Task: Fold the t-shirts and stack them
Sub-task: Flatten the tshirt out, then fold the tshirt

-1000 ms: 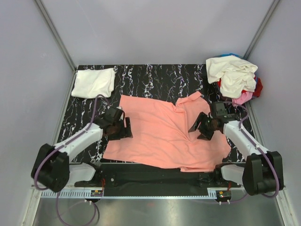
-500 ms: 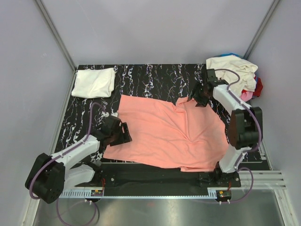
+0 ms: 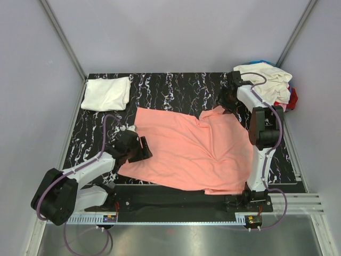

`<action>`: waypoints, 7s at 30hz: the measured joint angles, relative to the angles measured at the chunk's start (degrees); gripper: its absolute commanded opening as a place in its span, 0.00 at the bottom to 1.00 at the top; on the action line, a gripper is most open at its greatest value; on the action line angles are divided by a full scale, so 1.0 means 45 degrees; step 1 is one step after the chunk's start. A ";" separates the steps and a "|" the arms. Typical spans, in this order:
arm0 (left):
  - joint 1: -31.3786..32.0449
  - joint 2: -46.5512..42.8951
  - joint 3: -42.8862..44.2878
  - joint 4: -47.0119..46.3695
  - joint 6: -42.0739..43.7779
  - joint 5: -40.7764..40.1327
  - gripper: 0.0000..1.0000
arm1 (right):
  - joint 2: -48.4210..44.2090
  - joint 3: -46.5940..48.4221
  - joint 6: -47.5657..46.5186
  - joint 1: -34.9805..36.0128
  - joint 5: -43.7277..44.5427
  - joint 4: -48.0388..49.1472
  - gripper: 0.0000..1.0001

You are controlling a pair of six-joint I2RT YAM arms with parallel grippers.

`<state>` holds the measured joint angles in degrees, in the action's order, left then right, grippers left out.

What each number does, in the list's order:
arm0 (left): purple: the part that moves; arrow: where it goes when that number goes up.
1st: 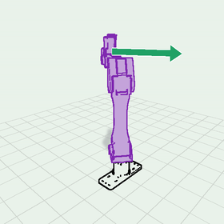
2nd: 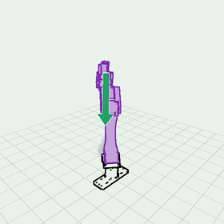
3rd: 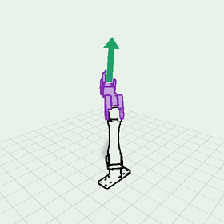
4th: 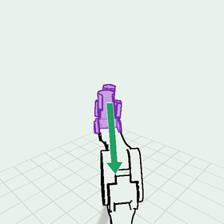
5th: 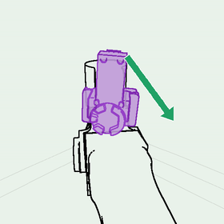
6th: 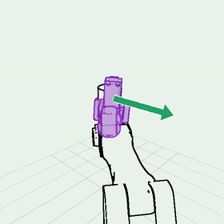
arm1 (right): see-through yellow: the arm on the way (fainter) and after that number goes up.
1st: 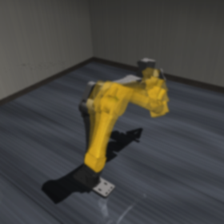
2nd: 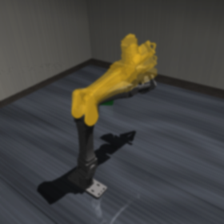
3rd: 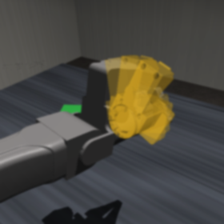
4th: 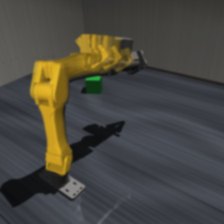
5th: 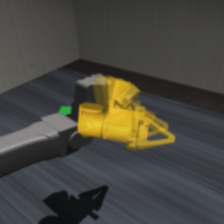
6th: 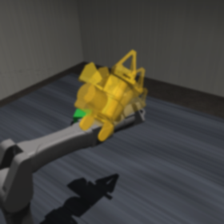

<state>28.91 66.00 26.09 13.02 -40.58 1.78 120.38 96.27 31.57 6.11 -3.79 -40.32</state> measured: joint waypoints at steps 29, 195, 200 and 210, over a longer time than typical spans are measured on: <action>0.0000 0.0204 0.0000 -0.0345 0.0005 0.0175 0.64 | 0.1841 0.1933 0.0024 -0.0019 0.0010 -0.1404 0.56; -0.2875 -0.5843 0.1331 0.9049 -0.2390 -0.0539 0.77 | -1.1370 -0.9160 0.1141 0.2919 -0.0733 -0.0661 0.78; -0.1826 -0.5727 0.0466 0.8976 -0.3580 -0.1141 0.78 | -1.1929 -0.9471 0.1273 0.2919 -0.0748 -0.0520 0.78; -0.1151 -0.4624 -0.0602 0.7713 -0.5017 -0.2900 0.78 | -1.1992 -0.9874 0.1292 0.2919 -0.0753 -0.0228 0.79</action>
<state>23.73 45.19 23.38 47.72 -63.16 -11.27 66.41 51.83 37.39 19.25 -7.18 -41.34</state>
